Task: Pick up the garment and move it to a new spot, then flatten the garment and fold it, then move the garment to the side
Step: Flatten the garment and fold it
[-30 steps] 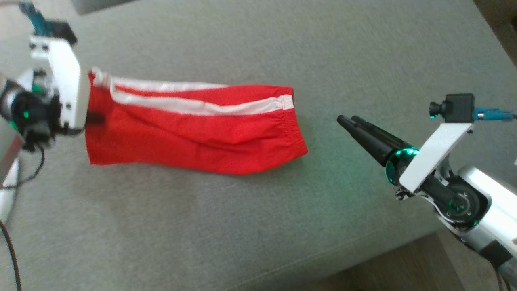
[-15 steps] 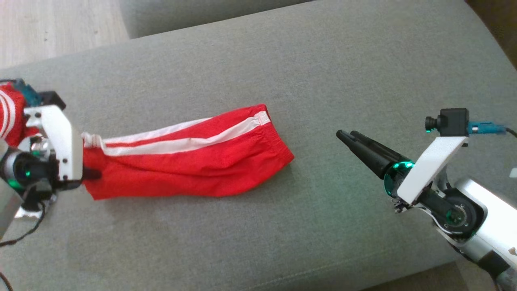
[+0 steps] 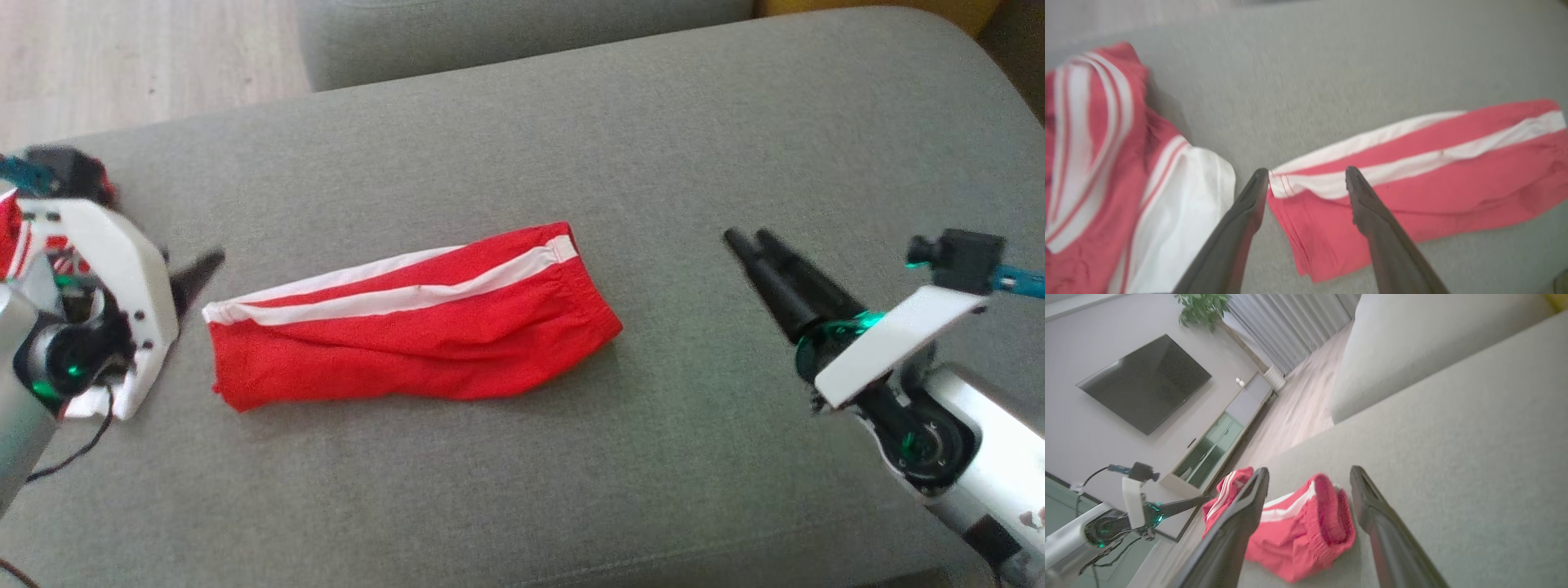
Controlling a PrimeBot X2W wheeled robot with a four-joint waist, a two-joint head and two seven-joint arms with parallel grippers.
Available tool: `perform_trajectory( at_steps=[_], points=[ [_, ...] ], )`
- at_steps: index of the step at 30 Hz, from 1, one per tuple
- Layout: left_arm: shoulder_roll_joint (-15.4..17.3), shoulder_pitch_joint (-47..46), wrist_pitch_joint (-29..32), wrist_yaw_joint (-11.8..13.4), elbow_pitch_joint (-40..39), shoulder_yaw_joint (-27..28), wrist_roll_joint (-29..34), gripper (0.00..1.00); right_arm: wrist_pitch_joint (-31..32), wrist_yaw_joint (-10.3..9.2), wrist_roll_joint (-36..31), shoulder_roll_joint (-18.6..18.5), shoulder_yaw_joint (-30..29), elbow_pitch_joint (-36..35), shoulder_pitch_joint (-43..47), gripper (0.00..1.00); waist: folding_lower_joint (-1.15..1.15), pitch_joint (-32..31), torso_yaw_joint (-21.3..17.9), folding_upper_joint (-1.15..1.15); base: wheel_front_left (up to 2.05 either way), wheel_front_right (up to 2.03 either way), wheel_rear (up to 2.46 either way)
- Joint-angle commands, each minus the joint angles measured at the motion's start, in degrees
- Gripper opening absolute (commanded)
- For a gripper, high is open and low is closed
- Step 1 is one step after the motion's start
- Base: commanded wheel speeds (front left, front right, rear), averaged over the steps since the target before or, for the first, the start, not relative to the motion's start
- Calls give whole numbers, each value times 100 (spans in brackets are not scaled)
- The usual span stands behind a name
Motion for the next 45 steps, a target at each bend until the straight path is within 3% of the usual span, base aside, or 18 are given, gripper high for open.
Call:
perform_trajectory(
  at_steps=[1,4,10,14,18,23,25,27,38,45],
  points=[
    [317,-339,-464,117,-251,418,159,100,-315,-4,-175,-5,-152,-3,-35,100,0,-52,79,0,0,0,0],
    [319,-88,-1641,450,-660,657,461,100,-728,-4,-496,91,-261,267,-26,100,0,-122,168,0,0,0,0],
    [213,1093,-3836,1428,-1542,1153,768,100,-1019,-4,-1325,476,-894,984,238,100,0,-387,341,0,0,0,0],
    [-34,1973,-4190,2124,-2121,1601,1187,100,-1027,-4,-2329,890,-1876,1238,626,100,0,-430,459,0,0,0,0],
    [-655,2862,-4199,2466,-2887,2645,2228,100,-1028,-4,-3123,1295,-2509,1217,1036,100,0,-375,564,0,0,0,0],
    [-1624,3871,-4200,2293,-3600,3505,3361,100,-1029,-4,-3561,1632,-2866,1159,1375,100,0,-324,616,0,0,0,0],
    [-2158,4250,-4201,1966,-3797,3801,3849,100,-1029,-4,-3697,1718,-2932,1156,1471,100,0,-283,635,0,0,0,0],
    [-2405,4399,-4201,1759,-3767,3913,4117,100,-1029,-4,-3767,1743,-2947,1163,1495,100,0,-252,642,0,0,0,0],
    [-3203,4499,-4201,987,-3485,4535,4780,100,-1008,-4,-3974,1708,-2898,1174,1423,100,0,-180,631,0,0,0,0],
    [-3550,4507,-4202,647,-3362,4790,5039,100,-621,-4,-3913,1632,-2649,1036,1200,100,0,-113,694,0,0,0,0]
  ],
)
